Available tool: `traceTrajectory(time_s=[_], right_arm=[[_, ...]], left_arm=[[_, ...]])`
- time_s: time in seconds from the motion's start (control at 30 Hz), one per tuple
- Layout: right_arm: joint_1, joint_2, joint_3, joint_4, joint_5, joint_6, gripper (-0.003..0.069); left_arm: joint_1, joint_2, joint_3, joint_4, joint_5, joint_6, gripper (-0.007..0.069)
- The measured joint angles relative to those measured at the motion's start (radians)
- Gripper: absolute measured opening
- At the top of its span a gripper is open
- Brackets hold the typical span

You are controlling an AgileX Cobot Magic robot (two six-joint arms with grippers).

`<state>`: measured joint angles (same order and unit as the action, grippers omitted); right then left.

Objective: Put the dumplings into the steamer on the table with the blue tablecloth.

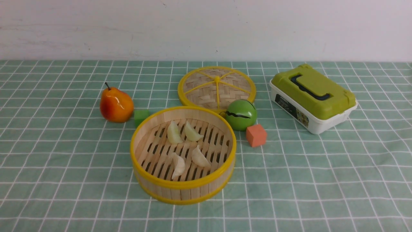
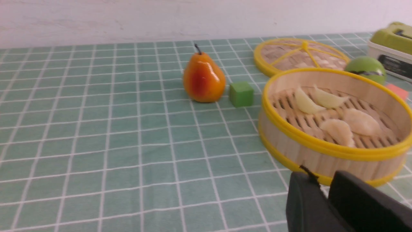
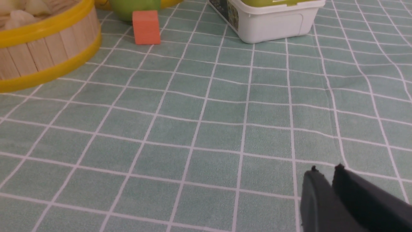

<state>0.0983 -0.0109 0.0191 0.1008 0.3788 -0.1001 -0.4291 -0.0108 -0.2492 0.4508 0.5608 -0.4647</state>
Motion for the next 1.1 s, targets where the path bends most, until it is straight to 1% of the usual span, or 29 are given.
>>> traceTrajectory(time_s=[0.03,0.07,0.1,0.2,0.23,0.27,0.33,0.4,0.5,0.53,0.57,0.63,0.73,1.1], right_arm=[[0.0,0.0,-0.001,0.001,0.0,0.0,0.0083],[0.0,0.0,-0.001,0.001,0.0,0.0,0.0085],[0.0,0.0,-0.001,0.001,0.0,0.0,0.0086],[0.0,0.0,-0.001,0.001,0.0,0.0,0.0092],[0.0,0.0,-0.001,0.001,0.0,0.0,0.0094],[0.0,0.0,-0.001,0.001,0.0,0.0,0.0094],[0.0,0.0,-0.001,0.001,0.0,0.0,0.0094],[0.0,0.0,-0.001,0.001,0.0,0.0,0.0095],[0.0,0.0,-0.001,0.001,0.0,0.0,0.0097],[0.0,0.0,-0.001,0.001,0.0,0.0,0.0097],[0.0,0.0,-0.001,0.001,0.0,0.0,0.0097],[0.0,0.0,-0.001,0.001,0.0,0.0,0.0097],[0.0,0.0,-0.001,0.001,0.0,0.0,0.0097],[0.0,0.0,-0.001,0.0,0.0,0.0,0.0103]], left_arm=[[0.045,-0.002,0.013,-0.004,-0.031,0.0,0.0108],[0.115,-0.002,0.033,-0.024,-0.069,0.001,0.0096],[0.156,-0.002,0.045,-0.052,-0.094,0.004,0.0087],[0.279,-0.002,0.099,-0.204,-0.208,0.034,0.0008],[0.314,-0.002,0.134,-0.259,-0.249,0.066,-0.0014],[0.33,-0.002,0.154,-0.3,-0.28,0.086,-0.0014],[0.345,-0.002,0.229,-0.382,-0.353,0.151,-0.0014],[0.345,-0.002,0.266,-0.426,-0.35,0.197,-0.0014],[0.334,-0.002,0.277,-0.451,-0.261,0.263,-0.0014],[0.332,-0.002,0.277,-0.451,-0.248,0.265,-0.0014],[0.329,-0.002,0.277,-0.451,-0.19,0.285,-0.0014],[0.326,-0.002,0.279,-0.457,-0.157,0.311,-0.0014],[0.325,-0.002,0.279,-0.459,-0.157,0.328,-0.0014],[0.325,-0.002,0.279,-0.459,-0.169,0.332,-0.0014]])
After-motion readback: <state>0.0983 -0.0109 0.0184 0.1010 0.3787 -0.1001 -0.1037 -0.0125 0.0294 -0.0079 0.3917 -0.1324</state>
